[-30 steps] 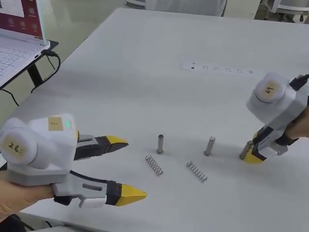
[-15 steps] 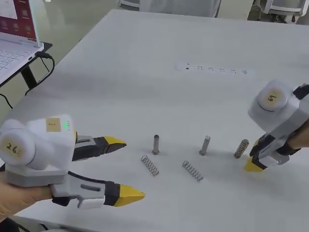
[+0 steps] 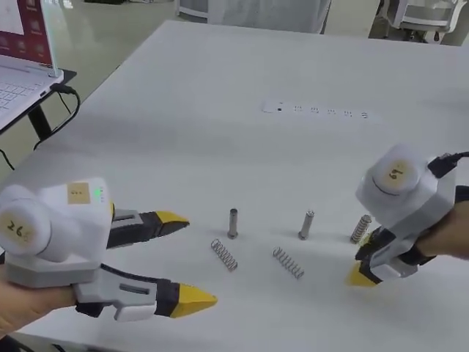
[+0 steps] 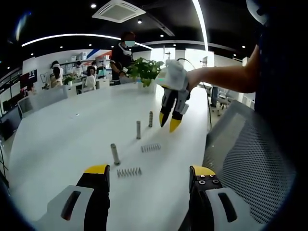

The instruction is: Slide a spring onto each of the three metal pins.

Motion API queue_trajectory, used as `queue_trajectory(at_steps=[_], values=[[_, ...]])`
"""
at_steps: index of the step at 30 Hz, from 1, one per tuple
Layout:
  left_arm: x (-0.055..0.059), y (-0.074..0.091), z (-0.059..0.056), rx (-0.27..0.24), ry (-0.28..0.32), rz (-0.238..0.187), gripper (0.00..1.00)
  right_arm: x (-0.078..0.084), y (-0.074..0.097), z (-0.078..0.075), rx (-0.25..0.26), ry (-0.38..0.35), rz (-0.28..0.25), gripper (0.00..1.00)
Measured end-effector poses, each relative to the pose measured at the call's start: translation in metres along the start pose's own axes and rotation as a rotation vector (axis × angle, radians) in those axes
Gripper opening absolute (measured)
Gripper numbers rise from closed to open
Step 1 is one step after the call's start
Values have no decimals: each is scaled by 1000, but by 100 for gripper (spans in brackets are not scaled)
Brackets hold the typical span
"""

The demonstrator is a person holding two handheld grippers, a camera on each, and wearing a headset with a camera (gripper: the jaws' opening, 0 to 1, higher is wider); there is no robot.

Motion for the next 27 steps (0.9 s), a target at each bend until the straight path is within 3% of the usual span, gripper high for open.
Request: queue_trajectory(at_steps=[13, 18, 27], values=[[-1, 2, -3, 1, -2, -6, 62, -37, -19, 21, -31, 38, -86, 20], [0, 2, -4, 3, -4, -2, 62, -48, -27, 22, -22, 26, -120, 19], [-2, 2, -4, 3, -2, -6, 61, -52, -39, 16, 4, -1, -126, 18]])
Point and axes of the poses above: the centre of the closed fingertips' face, and the gripper's own axes: y roughly backward along the fingers, z roughly to its left, x roughly out of its underside, the point moved 2 cm from there along y, roughly backward along the fingers, and after that the axes turned 15 degrees about -x, right-handed, at the moved point
